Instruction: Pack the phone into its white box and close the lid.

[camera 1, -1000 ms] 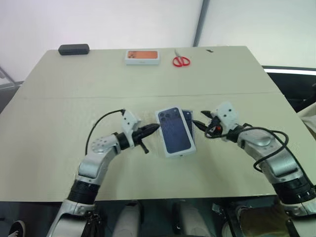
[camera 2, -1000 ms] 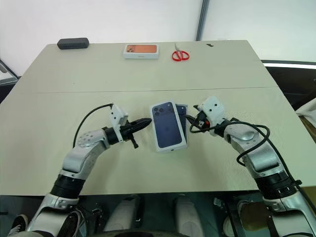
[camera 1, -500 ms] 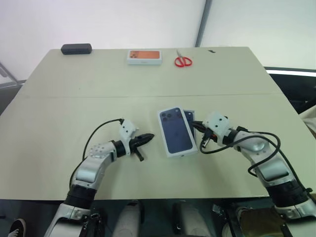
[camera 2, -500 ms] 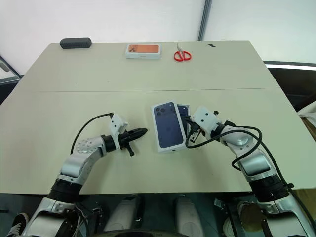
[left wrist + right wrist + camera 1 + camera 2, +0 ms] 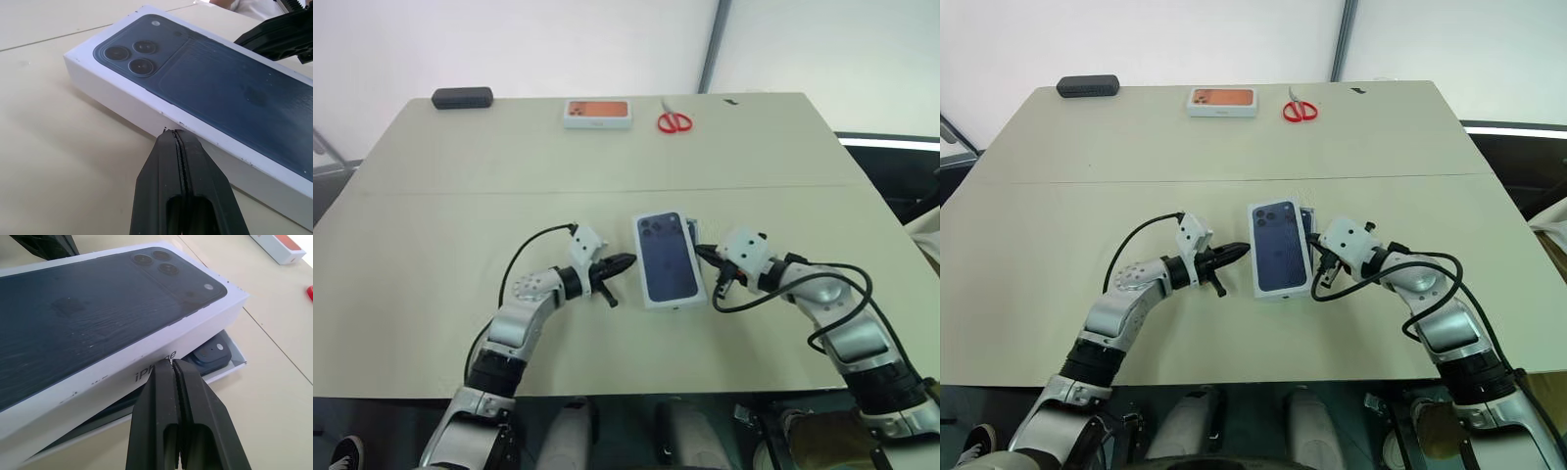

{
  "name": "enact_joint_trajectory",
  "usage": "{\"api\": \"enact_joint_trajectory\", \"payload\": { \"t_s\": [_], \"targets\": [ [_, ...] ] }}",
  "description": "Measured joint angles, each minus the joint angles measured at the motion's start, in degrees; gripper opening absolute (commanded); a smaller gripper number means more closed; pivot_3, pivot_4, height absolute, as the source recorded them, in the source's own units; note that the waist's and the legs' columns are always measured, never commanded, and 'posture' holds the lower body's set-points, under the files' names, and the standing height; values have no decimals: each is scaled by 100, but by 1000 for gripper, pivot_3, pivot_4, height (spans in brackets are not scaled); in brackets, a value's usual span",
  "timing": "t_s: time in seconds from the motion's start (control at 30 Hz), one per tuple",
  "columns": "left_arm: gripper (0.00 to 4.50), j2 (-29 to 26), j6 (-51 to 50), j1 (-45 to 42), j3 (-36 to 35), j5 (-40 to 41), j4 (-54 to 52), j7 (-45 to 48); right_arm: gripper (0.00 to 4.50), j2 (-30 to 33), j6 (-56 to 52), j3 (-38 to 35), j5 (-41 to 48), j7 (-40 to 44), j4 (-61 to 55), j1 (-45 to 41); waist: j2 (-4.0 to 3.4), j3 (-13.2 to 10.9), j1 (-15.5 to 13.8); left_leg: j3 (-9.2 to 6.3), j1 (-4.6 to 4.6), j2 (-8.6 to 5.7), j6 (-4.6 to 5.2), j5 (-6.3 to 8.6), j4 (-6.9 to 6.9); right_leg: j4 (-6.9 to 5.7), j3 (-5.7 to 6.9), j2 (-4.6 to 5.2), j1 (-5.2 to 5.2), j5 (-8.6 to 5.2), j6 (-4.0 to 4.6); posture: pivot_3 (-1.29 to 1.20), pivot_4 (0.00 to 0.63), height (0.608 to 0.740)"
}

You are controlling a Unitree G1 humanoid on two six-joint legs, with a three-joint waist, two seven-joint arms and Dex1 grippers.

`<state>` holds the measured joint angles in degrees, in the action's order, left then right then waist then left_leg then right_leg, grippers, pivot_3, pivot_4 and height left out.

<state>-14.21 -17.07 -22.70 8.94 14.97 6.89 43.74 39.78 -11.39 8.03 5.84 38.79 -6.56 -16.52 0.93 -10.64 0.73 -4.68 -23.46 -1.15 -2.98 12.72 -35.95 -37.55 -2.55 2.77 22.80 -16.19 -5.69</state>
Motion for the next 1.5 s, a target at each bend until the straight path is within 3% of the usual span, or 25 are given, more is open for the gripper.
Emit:
{"api": "enact_joint_trajectory", "payload": {
  "t_s": [0.8, 1.5],
  "targets": [
    [0, 376, 184, -544, 55, -206, 669, -2, 65, -80, -75, -205, -341, -80, 7, 303, 0, 0, 3, 0, 2, -3, 0, 0, -5, -1, 3, 0, -5, 0, -1, 0, 150, 740],
    [0, 533, 282, -820, -53, -339, 994, -82, 65, -327, -186, -217, -589, -166, 185, 0, 0, 0, 1, -1, 3, -4, 0, 0, -6, -2, 4, -1, -6, 1, -2, 0, 150, 740]
  ]
}}
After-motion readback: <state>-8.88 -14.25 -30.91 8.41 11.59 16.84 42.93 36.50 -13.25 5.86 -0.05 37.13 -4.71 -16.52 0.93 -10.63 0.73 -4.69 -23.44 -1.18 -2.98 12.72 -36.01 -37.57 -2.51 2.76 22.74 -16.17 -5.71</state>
